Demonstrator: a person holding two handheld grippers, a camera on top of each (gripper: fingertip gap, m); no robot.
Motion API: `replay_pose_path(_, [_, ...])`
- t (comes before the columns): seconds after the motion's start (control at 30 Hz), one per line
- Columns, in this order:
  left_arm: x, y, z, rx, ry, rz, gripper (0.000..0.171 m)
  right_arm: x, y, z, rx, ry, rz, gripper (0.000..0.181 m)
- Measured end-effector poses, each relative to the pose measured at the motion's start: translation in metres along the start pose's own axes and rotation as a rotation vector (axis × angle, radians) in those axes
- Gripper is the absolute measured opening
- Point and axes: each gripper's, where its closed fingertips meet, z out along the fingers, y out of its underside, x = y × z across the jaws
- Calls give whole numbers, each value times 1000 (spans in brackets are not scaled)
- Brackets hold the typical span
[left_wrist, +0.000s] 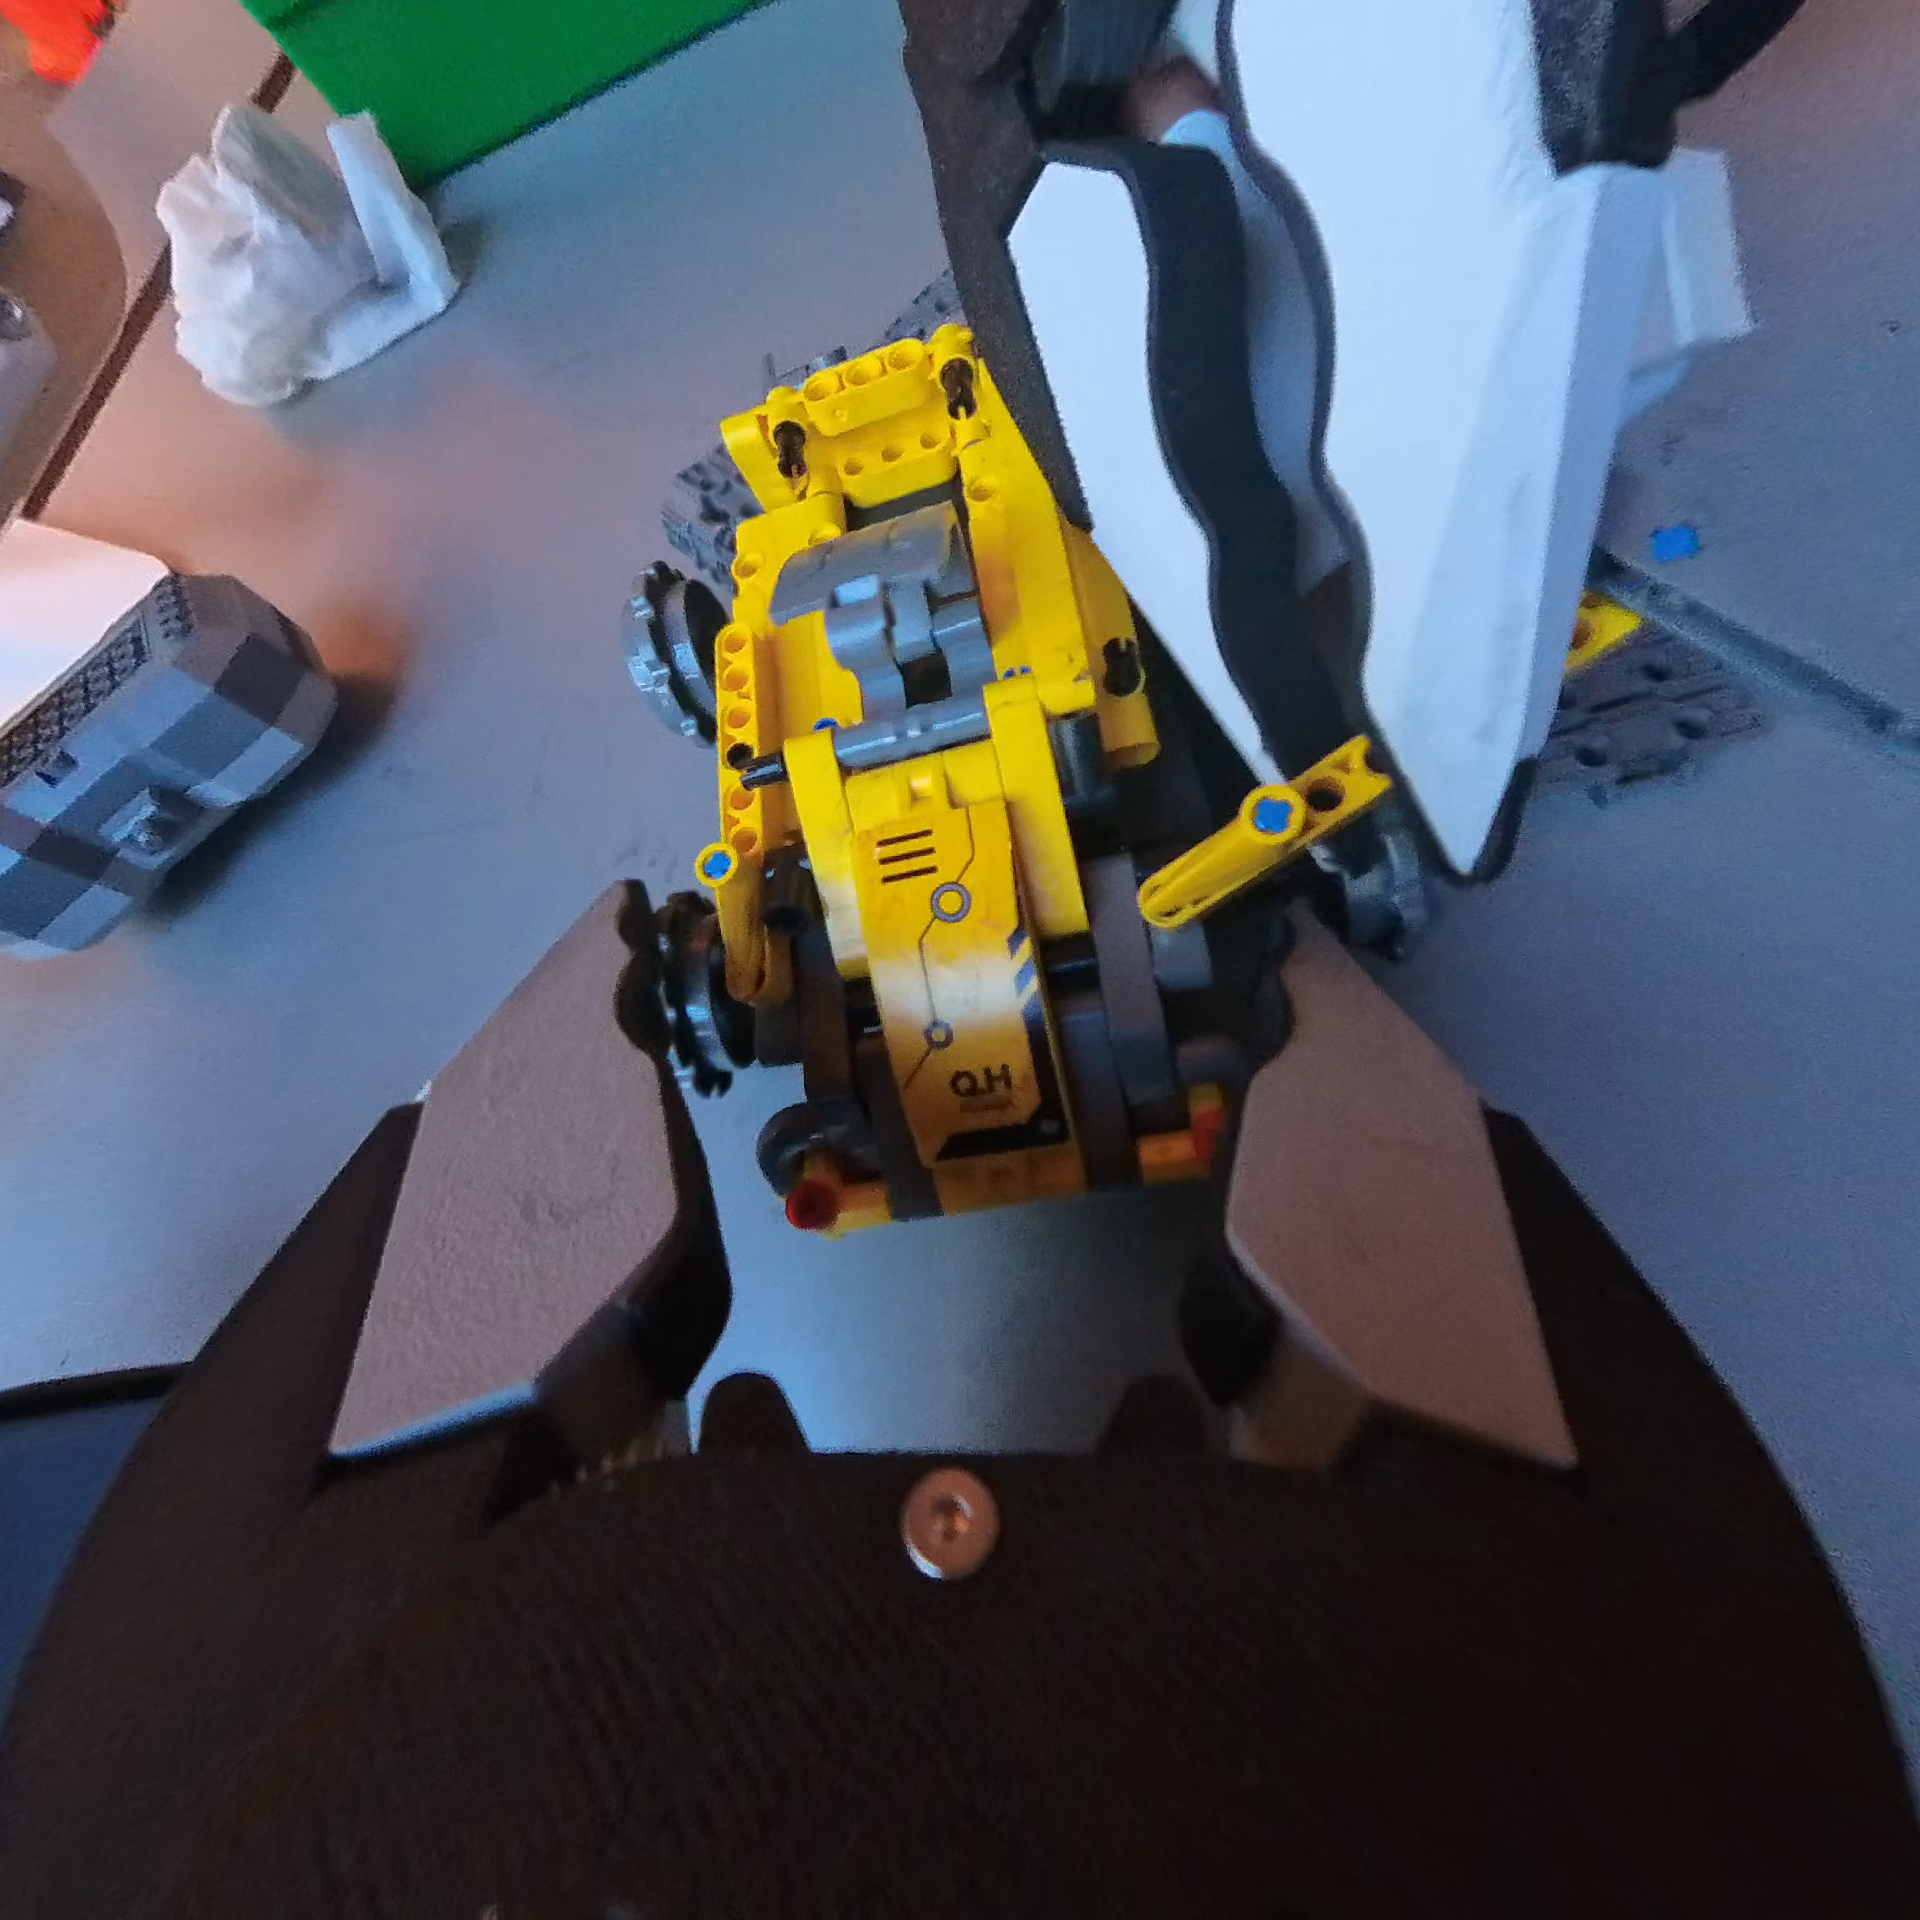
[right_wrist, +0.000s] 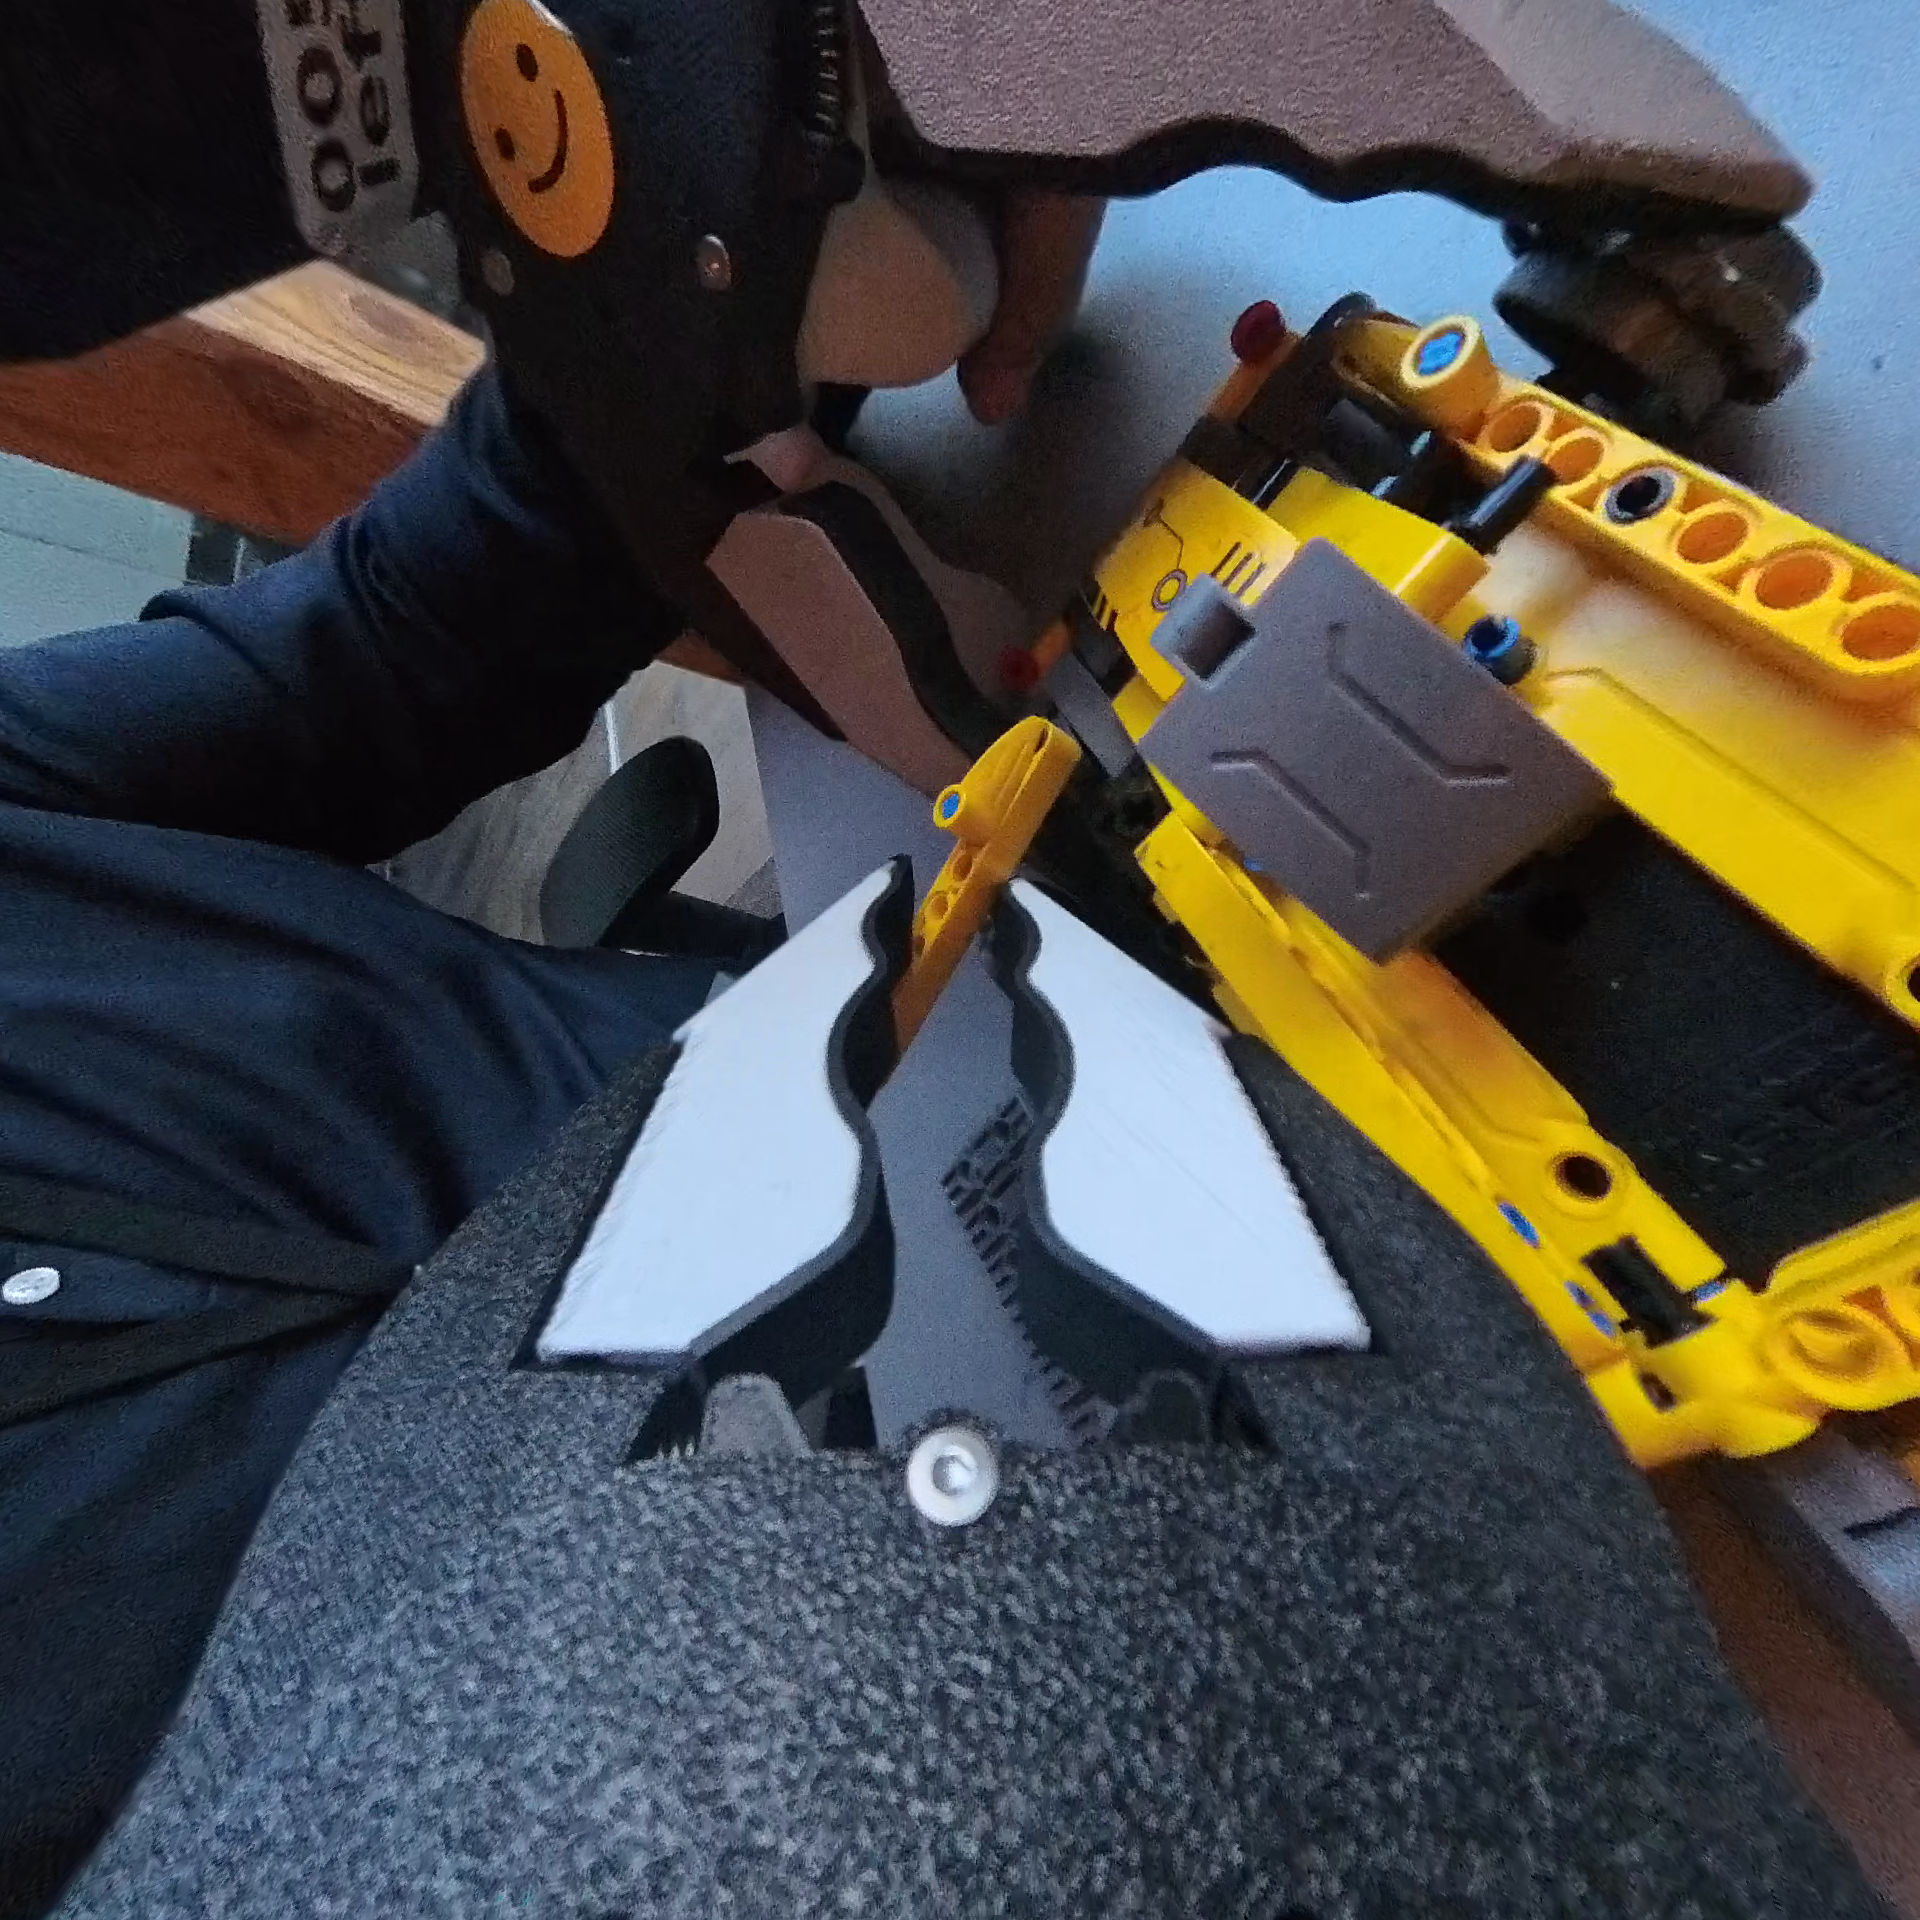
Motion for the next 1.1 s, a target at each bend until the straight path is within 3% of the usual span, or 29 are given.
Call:
replay_pose_path(0.1, [3,-3,1,33,-16,-1,110,-4,0,-5,42,-72,17,11])
replay_pose_path(0.13, [9,-4,0,32,4,-8,97,-5,0,-7,51,-95,33,11])
replay_pose_path(0.57, [14,-6,5,4,-57,-29,96,-9,8,-12,-96,-81,246,8])
replay_pose_path(0.7, [16,-7,5,3,-57,-37,95,-8,9,-12,-11,-114,223,9])
replay_pose_path(0.9, [18,-7,5,5,-41,-44,96,-9,14,3,129,-11,128,12])
replay_pose_path(1.0, [17,-5,5,-8,-63,-34,91,-22,10,13,129,-136,217,33])
replay_pose_path(1.1, [16,-4,5,-13,-80,-25,91,-14,11,15,97,-78,239,16])
